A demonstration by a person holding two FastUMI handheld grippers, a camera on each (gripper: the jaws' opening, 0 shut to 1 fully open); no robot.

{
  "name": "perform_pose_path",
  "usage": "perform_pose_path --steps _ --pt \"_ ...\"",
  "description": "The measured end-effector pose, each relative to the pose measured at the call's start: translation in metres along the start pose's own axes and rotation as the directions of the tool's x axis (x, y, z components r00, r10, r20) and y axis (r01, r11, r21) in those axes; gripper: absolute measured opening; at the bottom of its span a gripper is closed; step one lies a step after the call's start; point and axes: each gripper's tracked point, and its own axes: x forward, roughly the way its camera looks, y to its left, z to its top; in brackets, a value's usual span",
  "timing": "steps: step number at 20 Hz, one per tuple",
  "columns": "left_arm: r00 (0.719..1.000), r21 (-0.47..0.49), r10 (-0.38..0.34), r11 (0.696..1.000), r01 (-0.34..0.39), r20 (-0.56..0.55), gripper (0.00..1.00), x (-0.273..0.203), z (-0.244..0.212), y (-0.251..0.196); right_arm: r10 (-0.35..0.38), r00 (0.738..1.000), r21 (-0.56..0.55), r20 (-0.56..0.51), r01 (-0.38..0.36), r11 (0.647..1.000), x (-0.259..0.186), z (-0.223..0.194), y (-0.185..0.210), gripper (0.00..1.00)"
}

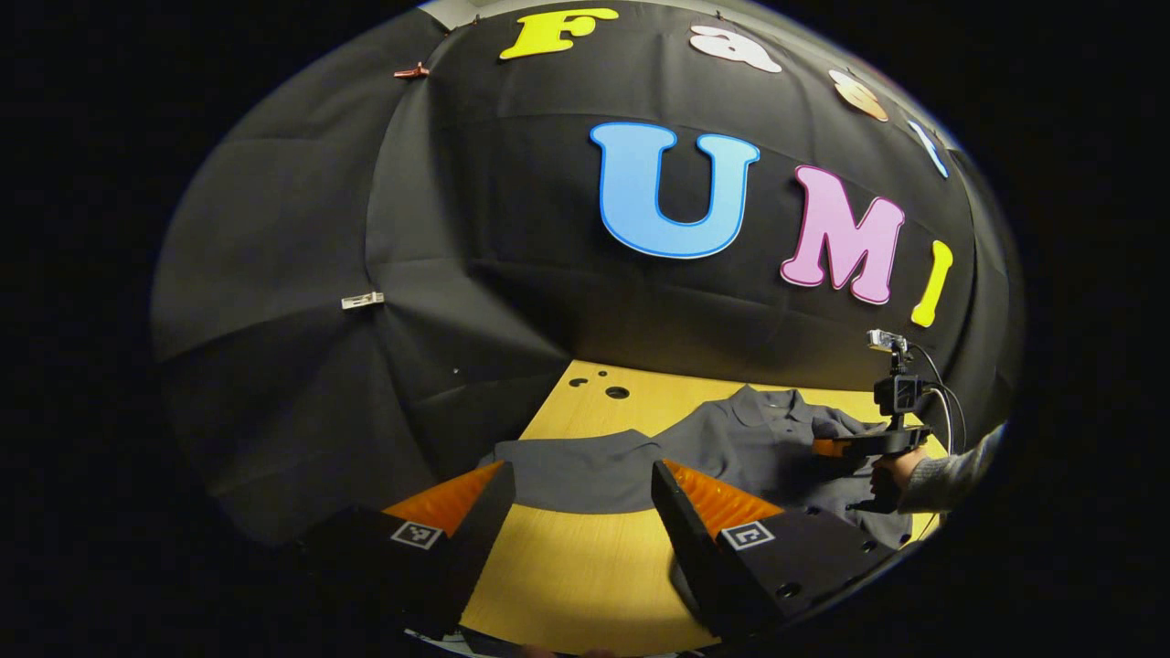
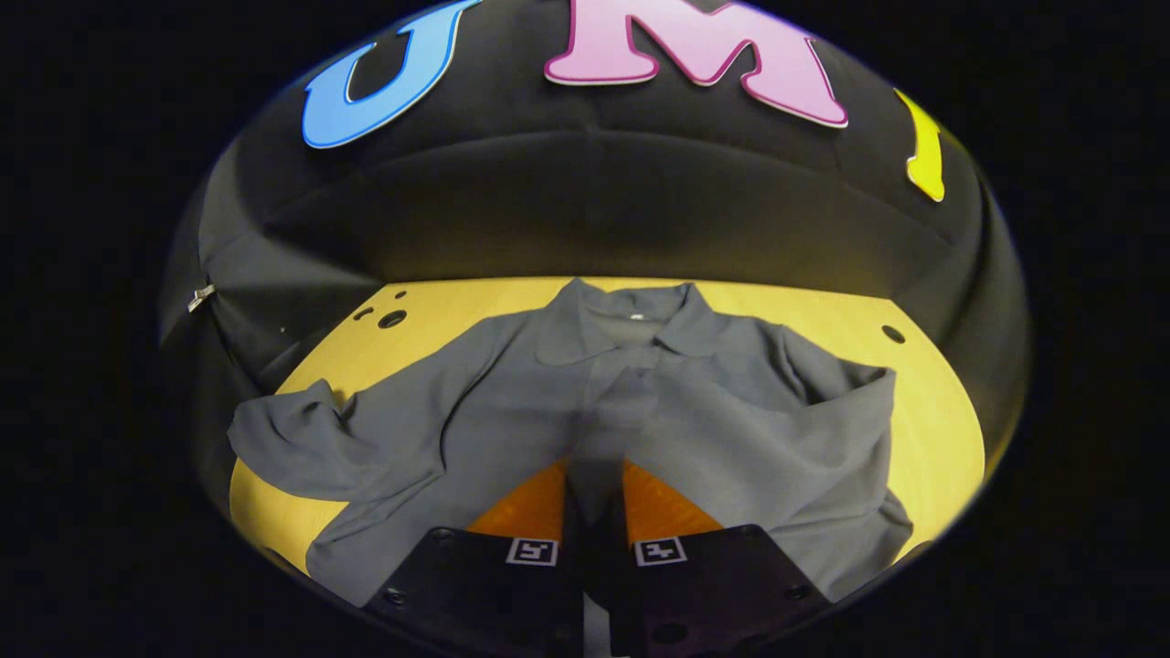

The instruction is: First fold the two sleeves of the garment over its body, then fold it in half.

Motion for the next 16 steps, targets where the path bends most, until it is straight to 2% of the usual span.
perform_pose_path --steps 1,2,3,5,6,7,9,10,13,14,15,16 --pt "1.0 -0.002 0.005 1.0 -0.005 -0.005 0.95 0.001 -0.002 0.002 0.011 0.999 0.005 -0.03 -0.01 1.0 0.007 -0.01 0.004 0.18" --pt "1.0 -0.004 0.008 1.0 -0.008 -0.011 0.95 0.001 -0.006 0.005 0.024 0.999 0.007 -0.044 -0.024 1.0 0.009 -0.015 0.008 0.26" --pt "1.0 -0.004 0.011 1.0 -0.011 -0.015 0.94 0.002 -0.009 0.008 0.022 0.999 -0.003 -0.048 -0.022 1.0 0.013 -0.018 0.009 0.28" --pt "1.0 -0.004 0.012 1.0 -0.012 -0.017 0.95 0.002 -0.012 0.012 0.031 0.997 -0.006 -0.071 -0.032 0.999 0.018 -0.025 0.014 0.28" --pt "1.0 -0.004 0.011 1.0 -0.011 -0.018 0.95 0.003 -0.015 0.013 0.047 0.995 0.001 -0.086 -0.047 0.999 0.016 -0.029 0.019 0.22" --pt "1.0 -0.003 0.012 1.0 -0.012 -0.02 0.95 0.004 -0.016 0.014 0.068 0.993 0.008 -0.098 -0.068 0.998 0.018 -0.033 0.027 0.42" --pt "1.0 -0.007 0.009 1.0 -0.009 -0.021 0.95 0.007 -0.019 0.016 0.142 0.984 0.024 -0.109 -0.14 0.99 0.012 -0.035 0.048 0.51" --pt "1.0 -0.011 0.009 1.0 -0.009 -0.021 0.95 0.01 -0.021 0.017 0.177 0.978 0.028 -0.113 -0.175 0.984 0.005 -0.035 0.058 0.63" --pt "1.0 -0.026 0.003 1.0 -0.004 -0.016 0.95 0.023 -0.023 0.017 0.258 0.961 0.028 -0.104 -0.256 0.966 -0.019 -0.029 0.078 0.66" --pt "1.0 -0.035 0.0 0.999 -0.001 -0.013 0.95 0.029 -0.023 0.018 0.271 0.958 0.02 -0.098 -0.27 0.963 -0.028 -0.025 0.08 0.55" --pt "1.0 -0.041 -0.006 0.999 0.006 -0.008 0.95 0.036 -0.022 0.017 0.28 0.955 0.015 -0.096 -0.279 0.96 -0.039 -0.023 0.081 0.69" --pt "1.0 -0.038 -0.009 0.999 0.009 -0.006 0.95 0.044 -0.022 0.017 0.282 0.955 0.013 -0.095 -0.282 0.959 -0.049 -0.022 0.079 0.7"
